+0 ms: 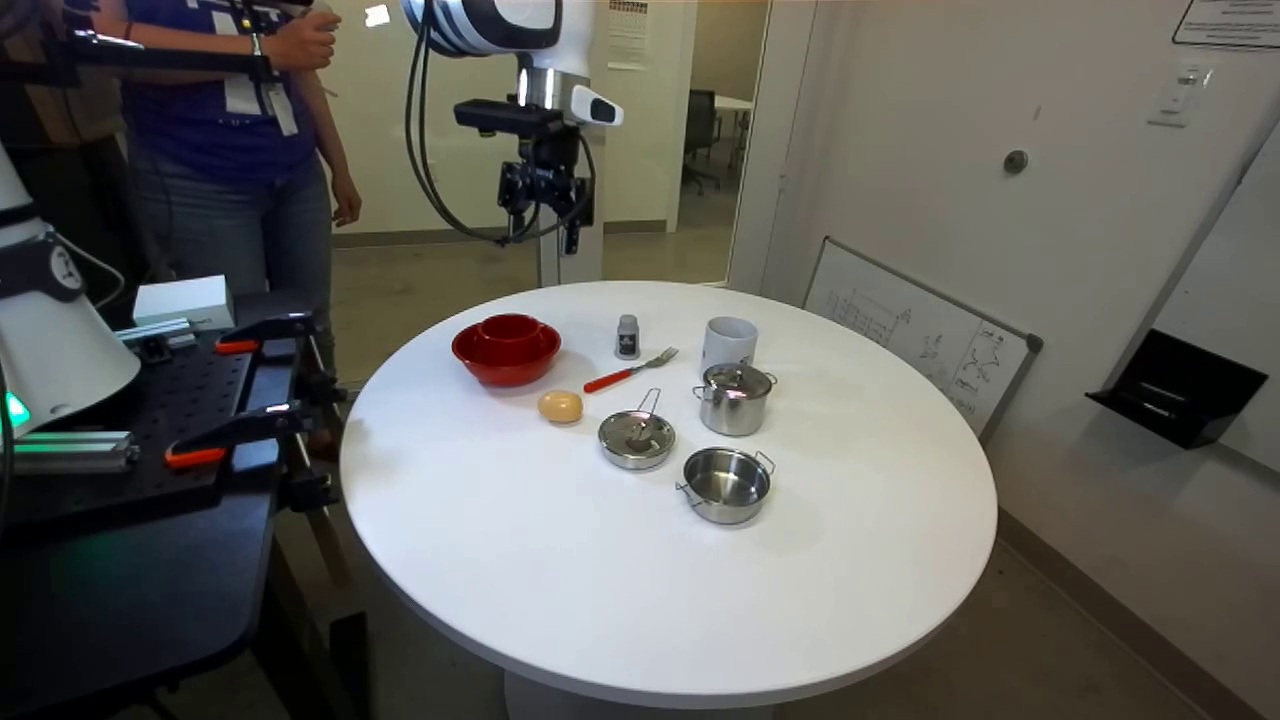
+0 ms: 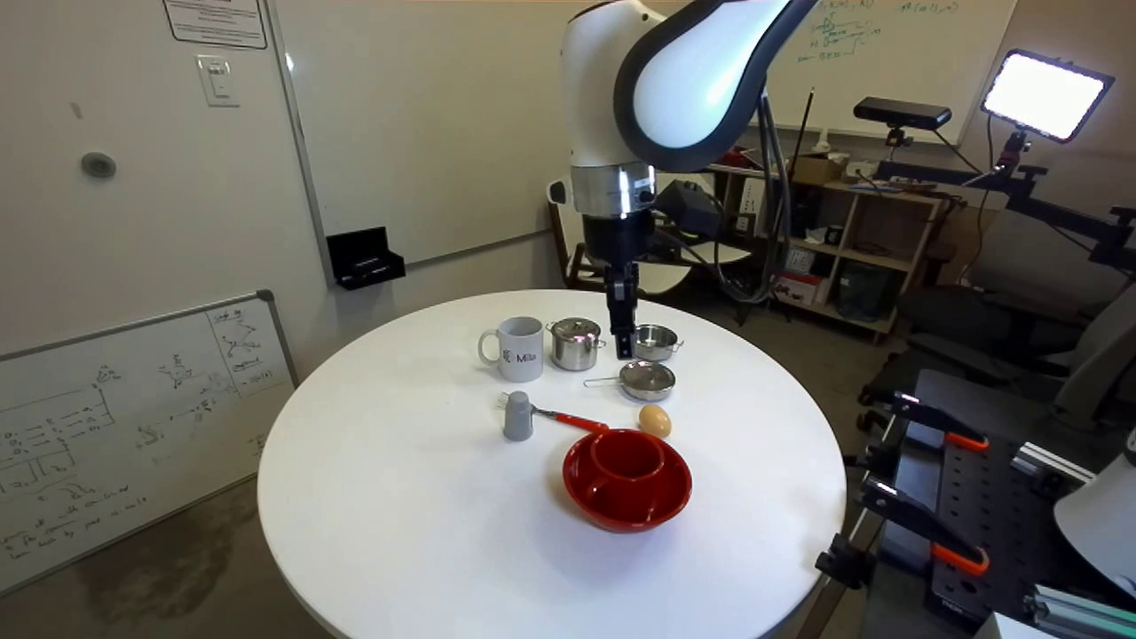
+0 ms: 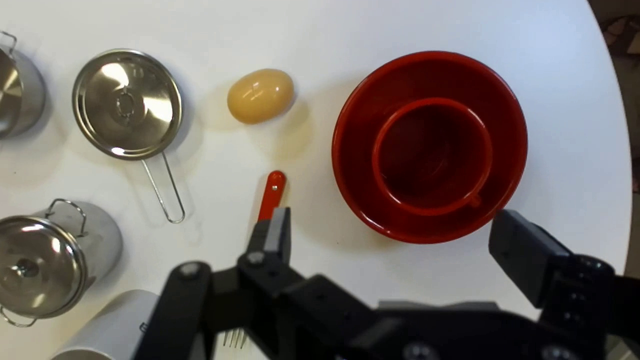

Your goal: Pick the bottle on the table and put it in the pot

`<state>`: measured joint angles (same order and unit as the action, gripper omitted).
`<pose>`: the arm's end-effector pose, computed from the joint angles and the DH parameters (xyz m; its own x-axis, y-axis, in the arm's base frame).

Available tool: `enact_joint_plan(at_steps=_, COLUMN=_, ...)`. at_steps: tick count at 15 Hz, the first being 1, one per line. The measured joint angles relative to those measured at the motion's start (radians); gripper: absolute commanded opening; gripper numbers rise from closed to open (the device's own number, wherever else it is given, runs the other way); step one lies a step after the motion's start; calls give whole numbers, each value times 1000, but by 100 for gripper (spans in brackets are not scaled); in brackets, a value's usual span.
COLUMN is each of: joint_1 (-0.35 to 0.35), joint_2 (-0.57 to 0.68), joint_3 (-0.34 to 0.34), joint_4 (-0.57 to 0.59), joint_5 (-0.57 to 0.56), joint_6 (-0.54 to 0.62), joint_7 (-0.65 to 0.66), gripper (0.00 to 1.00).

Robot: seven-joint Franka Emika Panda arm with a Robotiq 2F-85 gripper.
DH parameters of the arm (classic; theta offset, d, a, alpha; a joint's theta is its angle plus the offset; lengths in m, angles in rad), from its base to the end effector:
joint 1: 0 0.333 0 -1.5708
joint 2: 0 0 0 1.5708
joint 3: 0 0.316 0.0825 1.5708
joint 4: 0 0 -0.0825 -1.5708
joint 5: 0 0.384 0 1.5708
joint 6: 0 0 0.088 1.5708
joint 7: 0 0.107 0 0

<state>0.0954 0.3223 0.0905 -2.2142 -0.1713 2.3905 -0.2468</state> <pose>0.5273 0.0984 0.2198 0.8358 0.5255 -0.1591 0.5363 -0.8435 0.0310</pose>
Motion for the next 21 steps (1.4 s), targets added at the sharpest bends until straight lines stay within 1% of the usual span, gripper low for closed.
enact_joint_plan(at_steps=4, joint_1=7, joint_2=86, joint_3=2, joint_4=95, joint_5=-22, joint_6=-11, joint_7=-14, gripper=100)
enact_joint_plan(at_steps=6, joint_1=6, joint_2=108, joint_3=1, joint_4=122, joint_5=-24, joint_6=-19, joint_7=-14, gripper=100)
enact_joint_plan(at_steps=15, joint_1=2, joint_2=131, joint_3=2, joint_4=135, joint_5=-20, joint_6=-15, joint_7=-16, gripper=100)
enact_joint_plan(at_steps=18, joint_1=3, joint_2=176, joint_3=7, joint_4=166, joint_5=-23, joint_6=-3, joint_7=-35, gripper=100)
enact_joint_plan(at_steps=21, joint_1=8, joint_2=238, joint_3=9, joint_4=225, joint_5=-32, joint_6=2, joint_7=-54, gripper=100)
